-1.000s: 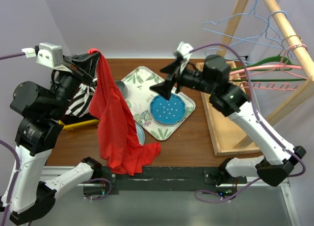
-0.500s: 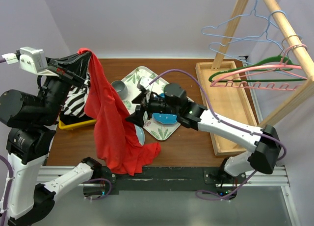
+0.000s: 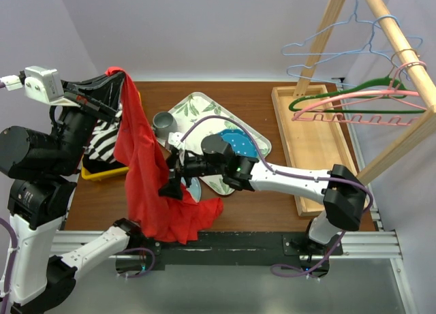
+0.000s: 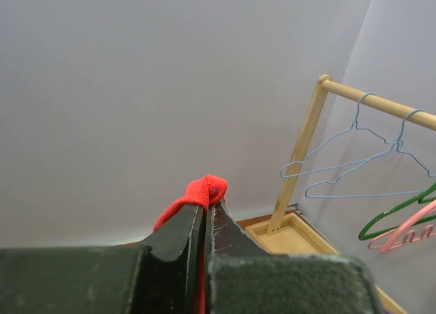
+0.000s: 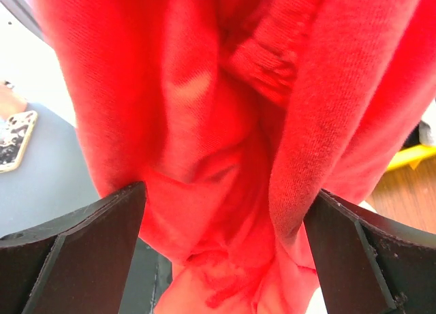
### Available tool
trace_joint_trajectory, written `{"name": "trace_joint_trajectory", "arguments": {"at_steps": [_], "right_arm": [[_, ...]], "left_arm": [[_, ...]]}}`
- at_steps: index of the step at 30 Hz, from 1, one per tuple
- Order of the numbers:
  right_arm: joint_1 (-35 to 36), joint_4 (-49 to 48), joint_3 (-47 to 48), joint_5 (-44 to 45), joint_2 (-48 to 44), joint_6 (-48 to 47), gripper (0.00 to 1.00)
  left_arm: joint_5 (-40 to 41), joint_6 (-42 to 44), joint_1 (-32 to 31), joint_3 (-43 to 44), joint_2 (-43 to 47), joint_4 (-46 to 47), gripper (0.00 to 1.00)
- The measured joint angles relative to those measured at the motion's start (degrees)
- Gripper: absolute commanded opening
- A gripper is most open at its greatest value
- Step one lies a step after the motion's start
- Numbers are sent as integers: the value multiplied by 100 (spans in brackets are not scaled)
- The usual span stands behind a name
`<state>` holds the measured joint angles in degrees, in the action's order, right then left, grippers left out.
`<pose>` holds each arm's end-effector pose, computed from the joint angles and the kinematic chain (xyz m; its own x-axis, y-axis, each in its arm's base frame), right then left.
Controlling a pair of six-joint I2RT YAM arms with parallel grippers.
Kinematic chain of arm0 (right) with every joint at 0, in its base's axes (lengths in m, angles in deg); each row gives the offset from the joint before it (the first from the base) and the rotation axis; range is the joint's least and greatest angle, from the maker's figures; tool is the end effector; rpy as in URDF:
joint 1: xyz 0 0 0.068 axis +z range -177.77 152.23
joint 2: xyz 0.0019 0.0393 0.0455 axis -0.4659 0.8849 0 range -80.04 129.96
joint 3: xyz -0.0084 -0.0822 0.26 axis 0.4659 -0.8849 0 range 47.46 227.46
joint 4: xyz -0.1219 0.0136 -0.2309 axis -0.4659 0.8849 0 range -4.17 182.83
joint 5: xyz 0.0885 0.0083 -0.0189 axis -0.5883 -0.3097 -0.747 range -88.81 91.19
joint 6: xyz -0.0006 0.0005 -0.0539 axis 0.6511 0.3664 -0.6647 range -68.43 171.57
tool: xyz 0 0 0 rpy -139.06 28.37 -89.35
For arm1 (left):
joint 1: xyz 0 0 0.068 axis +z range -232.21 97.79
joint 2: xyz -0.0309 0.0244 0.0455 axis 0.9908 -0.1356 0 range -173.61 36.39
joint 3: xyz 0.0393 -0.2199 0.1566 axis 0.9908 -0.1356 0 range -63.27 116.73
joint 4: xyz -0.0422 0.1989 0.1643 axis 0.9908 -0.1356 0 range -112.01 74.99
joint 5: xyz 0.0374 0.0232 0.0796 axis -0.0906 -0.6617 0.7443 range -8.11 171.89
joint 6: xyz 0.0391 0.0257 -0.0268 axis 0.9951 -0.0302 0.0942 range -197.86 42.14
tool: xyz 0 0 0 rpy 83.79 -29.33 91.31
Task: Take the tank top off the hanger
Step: Place the tank top in the bin.
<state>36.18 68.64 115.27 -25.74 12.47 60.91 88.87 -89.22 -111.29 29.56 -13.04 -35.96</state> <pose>0.1542 0.3520 0.3156 -0.2187 -0.1178 -0.9687 -0.9756 0.0074 0.2193 0.0773 -0.0380 0.5677 0.2516 -0.3637 -0.8969 0.4425 0.8674 -0.2277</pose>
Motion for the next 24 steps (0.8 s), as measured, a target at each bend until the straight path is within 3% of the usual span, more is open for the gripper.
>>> {"name": "trace_joint_trajectory", "arguments": {"at_steps": [9, 15, 17, 18, 19, 20, 22, 24], "right_arm": [[-15, -190, -256, -737, -15, -28, 99], [146, -175, -315, -452, 0, 4, 98], [302, -155, -214, -42, 83, 63, 86], [391, -140, -103, 219, 177, 79, 74], [466, -90, 37, 474, 291, 87, 35], [529, -11, 184, 739, 409, 85, 20], [627, 225, 378, 1421, 551, 74, 0], [651, 662, 455, 2039, 511, 35, 0]], "left_arm": [[96, 136, 0, -50, 4, -13, 0], [96, 146, 0, -83, -9, -11, 0], [94, 146, 0, -114, -7, 4, 0], [94, 144, 0, -136, -2, 13, 0], [94, 144, 0, -157, 0, 20, 0], [94, 146, 0, -173, 2, 15, 0], [96, 149, 0, -179, 0, -17, 0], [140, 216, 0, -166, 7, -131, 0]]}}
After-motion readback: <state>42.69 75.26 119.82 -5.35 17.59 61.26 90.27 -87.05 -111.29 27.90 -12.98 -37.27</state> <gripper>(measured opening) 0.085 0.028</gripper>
